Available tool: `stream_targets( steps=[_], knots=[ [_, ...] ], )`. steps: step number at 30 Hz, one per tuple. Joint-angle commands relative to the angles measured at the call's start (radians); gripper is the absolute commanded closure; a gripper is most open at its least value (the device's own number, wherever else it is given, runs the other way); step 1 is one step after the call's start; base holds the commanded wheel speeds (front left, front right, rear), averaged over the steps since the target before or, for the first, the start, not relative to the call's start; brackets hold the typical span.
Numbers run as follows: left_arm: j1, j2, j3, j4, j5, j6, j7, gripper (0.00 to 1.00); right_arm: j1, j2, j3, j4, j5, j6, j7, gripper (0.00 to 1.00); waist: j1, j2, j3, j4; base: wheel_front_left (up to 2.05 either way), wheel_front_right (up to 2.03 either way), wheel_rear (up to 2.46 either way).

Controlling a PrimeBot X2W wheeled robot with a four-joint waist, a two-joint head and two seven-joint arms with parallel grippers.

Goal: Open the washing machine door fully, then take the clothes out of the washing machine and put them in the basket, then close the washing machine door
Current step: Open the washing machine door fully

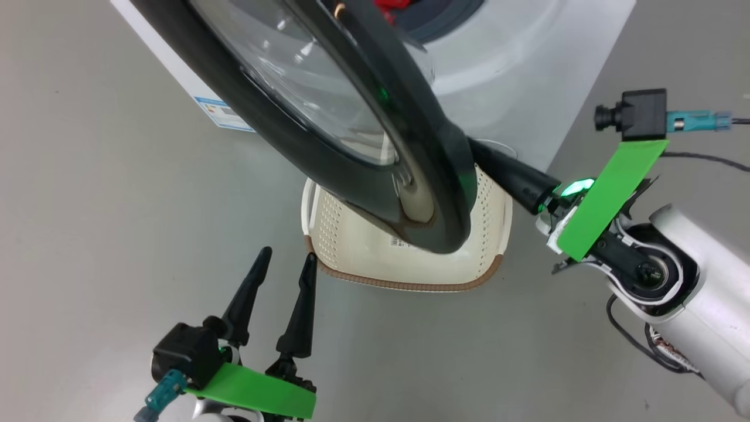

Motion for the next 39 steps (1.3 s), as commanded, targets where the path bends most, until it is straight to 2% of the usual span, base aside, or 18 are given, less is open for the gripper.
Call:
stream_targets(
  steps=[1, 14, 35, 39],
  knots=[
    [0.015, 0.011, 0.026, -0.021, -0.008, 0.006, -0.008, 0.0, 0.042, 0.019, 0.004, -0.03, 0.009, 0.008, 0.015, 1.0, 0.0, 0.0, -0.011, 0.011, 0.0, 0.0, 0.0],
    [0.073, 0.011, 0.032, -0.025, -0.009, 0.014, -0.008, 0.0, 0.132, 0.068, -0.001, -0.041, -0.006, 0.008, 0.096, 1.0, 0.0, 0.0, -0.085, 0.071, 0.0, 0.0, 0.0],
    [0.142, 0.011, 0.021, -0.027, -0.011, 0.036, -0.008, 0.0, 0.215, 0.158, -0.008, -0.02, -0.041, 0.008, 0.152, 1.0, 0.0, 0.0, -0.174, 0.217, 0.0, 0.0, 0.0],
    [0.156, 0.011, 0.04, -0.03, -0.007, 0.04, -0.008, 0.0, 0.22, 0.182, -0.001, -0.018, -0.049, 0.008, 0.152, 1.0, 0.0, 0.0, -0.186, 0.218, 0.0, 0.0, 0.0]
  ],
)
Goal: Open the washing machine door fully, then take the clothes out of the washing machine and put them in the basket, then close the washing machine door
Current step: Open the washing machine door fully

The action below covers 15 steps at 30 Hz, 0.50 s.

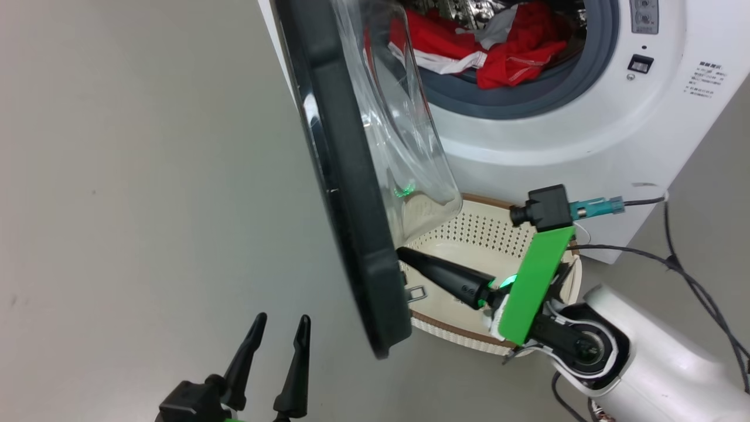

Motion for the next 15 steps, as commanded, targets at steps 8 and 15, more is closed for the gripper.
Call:
stream_targets(
  steps=[8, 15],
  knots=[
    [0.003, 0.009, 0.058, -0.031, 0.008, 0.006, -0.008, 0.0, 0.022, 0.055, 0.015, -0.02, -0.017, 0.008, 0.013, 1.0, 0.0, 0.0, -0.018, 0.006, 0.0, 0.0, 0.0],
    [0.01, 0.009, 0.068, -0.034, 0.01, 0.009, -0.008, 0.0, 0.024, 0.066, 0.015, -0.016, -0.02, 0.008, 0.019, 1.0, 0.0, 0.0, -0.022, 0.005, 0.0, 0.0, 0.0]
  ],
)
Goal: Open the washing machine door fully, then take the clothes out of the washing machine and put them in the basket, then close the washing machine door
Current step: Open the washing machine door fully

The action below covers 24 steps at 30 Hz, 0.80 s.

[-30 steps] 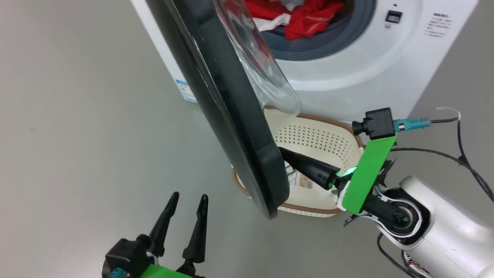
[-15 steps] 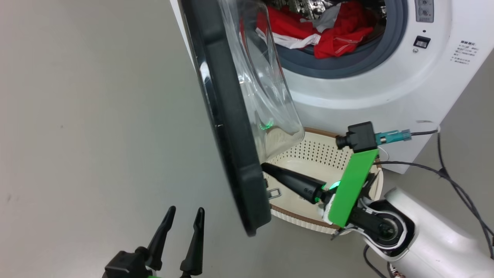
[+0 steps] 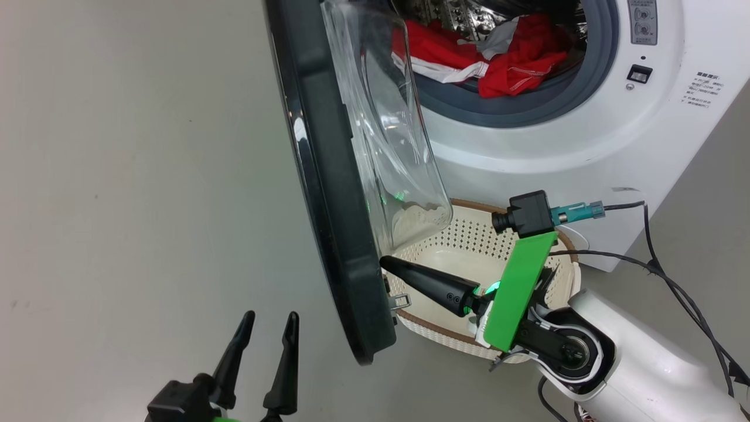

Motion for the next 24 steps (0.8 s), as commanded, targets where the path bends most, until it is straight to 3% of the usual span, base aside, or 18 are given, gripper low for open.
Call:
stream_targets(
  steps=[1, 3, 5, 7, 9, 24],
  knots=[
    [0.006, 0.008, 0.037, -0.029, 0.009, 0.009, -0.008, 0.0, 0.022, 0.025, 0.005, -0.026, -0.013, 0.008, 0.002, 1.0, 0.0, -0.0001, -0.001, 0.0, 0.0, 0.0, 0.0],
    [0.007, 0.008, 0.037, -0.029, 0.009, 0.009, -0.008, 0.0, 0.021, 0.025, 0.001, -0.023, -0.026, 0.008, -0.013, 1.0, 0.0, -0.0001, -0.002, -0.001, 0.0, 0.0, 0.0],
    [0.007, 0.008, 0.036, -0.027, 0.01, 0.007, -0.008, 0.0, 0.023, 0.024, 0.0, -0.019, -0.034, 0.008, -0.027, 0.84, 0.0, -0.0001, -0.004, -0.002, 0.0, 0.0, 0.0],
    [0.007, 0.008, 0.035, -0.024, 0.01, 0.005, -0.008, 0.0, 0.028, 0.02, -0.001, -0.016, -0.043, 0.008, -0.044, 0.55, 0.0, -0.0001, -0.008, -0.004, 0.0, 0.0, 0.0],
    [0.007, 0.008, 0.033, -0.019, 0.012, 0.001, -0.008, 0.0, 0.036, 0.014, 0.0, -0.013, -0.048, 0.008, -0.061, 0.0, 0.0, -0.0001, -0.012, -0.006, 0.0, 0.0, 0.0],
    [0.012, 0.008, 0.083, 0.019, 0.037, -0.024, -0.008, 0.0, 0.145, -0.034, 0.009, 0.058, -0.058, 0.008, -0.206, 0.0, 0.0, -0.0001, -0.047, -0.071, 0.0, 0.0, 0.0]
  ],
)
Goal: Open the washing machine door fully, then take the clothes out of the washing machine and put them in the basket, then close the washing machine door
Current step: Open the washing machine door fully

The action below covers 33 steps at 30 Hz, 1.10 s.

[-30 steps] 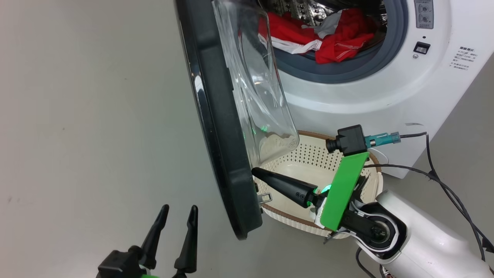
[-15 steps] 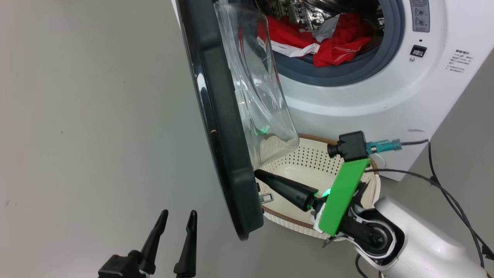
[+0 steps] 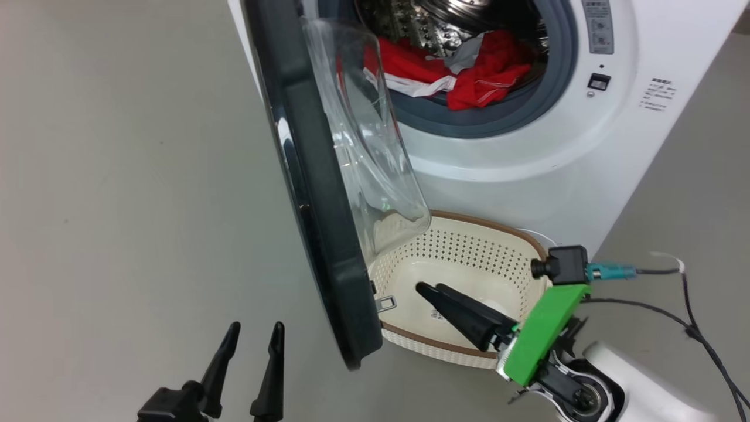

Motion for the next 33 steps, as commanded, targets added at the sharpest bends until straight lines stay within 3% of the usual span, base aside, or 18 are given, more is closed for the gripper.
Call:
stream_targets(
  steps=[1, 14, 25, 30, 33],
  knots=[
    [-0.005, 0.008, 0.044, -0.017, 0.015, -0.005, -0.008, 0.0, 0.026, -0.01, 0.008, -0.008, -0.012, 0.008, -0.026, 0.0, 0.0, -0.0001, -0.009, -0.021, 0.0, 0.0, 0.0],
    [-0.005, 0.008, 0.089, -0.013, 0.022, -0.012, -0.008, 0.0, 0.095, -0.072, 0.026, 0.063, -0.037, 0.008, -0.139, 0.0, 0.0, -0.0001, -0.01, -0.062, 0.0, 0.0, 0.0],
    [-0.001, 0.008, 0.103, -0.013, 0.023, -0.012, -0.008, 0.0, 0.115, -0.114, 0.062, 0.147, -0.128, 0.008, -0.33, 0.0, 0.0, -0.0001, -0.011, -0.072, 0.0, 0.0, 0.0],
    [0.0, 0.008, 0.105, -0.014, 0.024, -0.012, -0.008, 0.0, 0.121, -0.122, 0.024, 0.184, -0.215, 0.008, -0.355, 0.0, 0.0, -0.0001, -0.011, -0.074, 0.0, 0.0, 0.0],
    [0.0, 0.008, 0.107, -0.015, 0.023, -0.012, -0.008, 0.0, 0.138, -0.108, -0.068, 0.191, -0.324, 0.008, -0.356, 0.0, 0.0, -0.0001, -0.009, -0.076, 0.0, 0.0, 0.0]
  ],
)
